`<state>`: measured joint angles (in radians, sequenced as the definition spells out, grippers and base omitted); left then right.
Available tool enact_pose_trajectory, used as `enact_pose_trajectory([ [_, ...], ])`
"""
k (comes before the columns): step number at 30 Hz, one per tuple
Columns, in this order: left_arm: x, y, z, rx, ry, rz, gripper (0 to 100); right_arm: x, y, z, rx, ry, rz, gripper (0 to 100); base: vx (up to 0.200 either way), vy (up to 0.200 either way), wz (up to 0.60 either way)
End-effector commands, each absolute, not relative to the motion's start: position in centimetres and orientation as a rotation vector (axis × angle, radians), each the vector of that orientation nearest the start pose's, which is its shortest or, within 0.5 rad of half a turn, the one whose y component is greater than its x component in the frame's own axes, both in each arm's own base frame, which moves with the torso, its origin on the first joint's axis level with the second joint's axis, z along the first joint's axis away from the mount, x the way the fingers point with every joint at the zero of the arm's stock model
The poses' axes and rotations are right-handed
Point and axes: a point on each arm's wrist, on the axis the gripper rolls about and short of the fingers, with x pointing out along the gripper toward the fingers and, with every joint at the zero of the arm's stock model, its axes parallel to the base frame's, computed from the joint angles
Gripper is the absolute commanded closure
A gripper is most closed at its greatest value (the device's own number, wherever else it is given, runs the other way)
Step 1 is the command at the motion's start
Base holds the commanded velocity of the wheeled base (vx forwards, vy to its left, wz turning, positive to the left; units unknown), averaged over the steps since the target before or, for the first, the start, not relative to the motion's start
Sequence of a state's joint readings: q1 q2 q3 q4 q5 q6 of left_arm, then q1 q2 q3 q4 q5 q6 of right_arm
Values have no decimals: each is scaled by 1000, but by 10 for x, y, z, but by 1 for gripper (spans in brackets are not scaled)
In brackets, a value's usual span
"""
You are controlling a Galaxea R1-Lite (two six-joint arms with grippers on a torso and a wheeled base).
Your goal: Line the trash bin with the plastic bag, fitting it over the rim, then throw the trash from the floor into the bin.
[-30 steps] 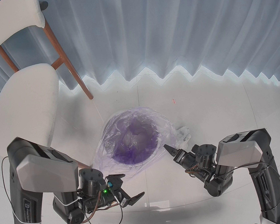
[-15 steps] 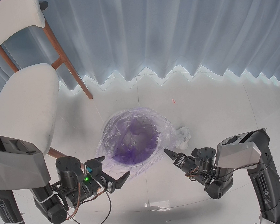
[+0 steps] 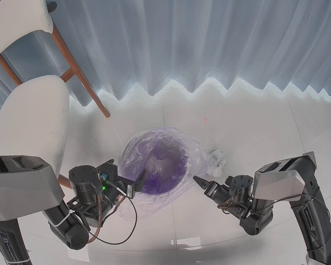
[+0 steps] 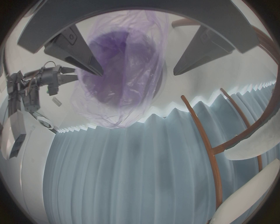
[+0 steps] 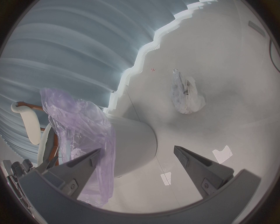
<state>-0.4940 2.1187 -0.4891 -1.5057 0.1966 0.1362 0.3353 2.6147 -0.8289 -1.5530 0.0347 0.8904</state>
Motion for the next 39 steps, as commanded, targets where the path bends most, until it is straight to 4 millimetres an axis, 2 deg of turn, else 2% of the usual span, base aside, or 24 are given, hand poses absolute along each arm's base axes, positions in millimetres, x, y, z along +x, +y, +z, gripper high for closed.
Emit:
enact_pose_trajectory([
  [1,308,-152,52,184,93,-230,0,376,132,-64,838,364,247,0,0,0,0],
  [7,331,-145,41,182,90,-174,0,376,132,-64,837,365,247,0,0,0,0],
  [12,334,-144,34,186,107,-169,0,376,132,-65,835,367,248,0,0,0,0],
  [13,334,-144,33,187,108,-169,100,375,133,-65,834,367,248,0,0,0,0],
  [20,334,-142,43,177,81,-161,100,376,133,-66,828,366,249,0,0,0,0],
  [26,341,-127,49,170,66,-116,100,376,133,-70,800,370,248,0,0,0,0],
  [33,363,-107,56,148,15,-43,100,376,133,-72,796,371,248,0,0,0,0],
  [39,384,-102,48,138,-6,-15,100,378,133,-73,795,366,249,0,0,0,0],
])
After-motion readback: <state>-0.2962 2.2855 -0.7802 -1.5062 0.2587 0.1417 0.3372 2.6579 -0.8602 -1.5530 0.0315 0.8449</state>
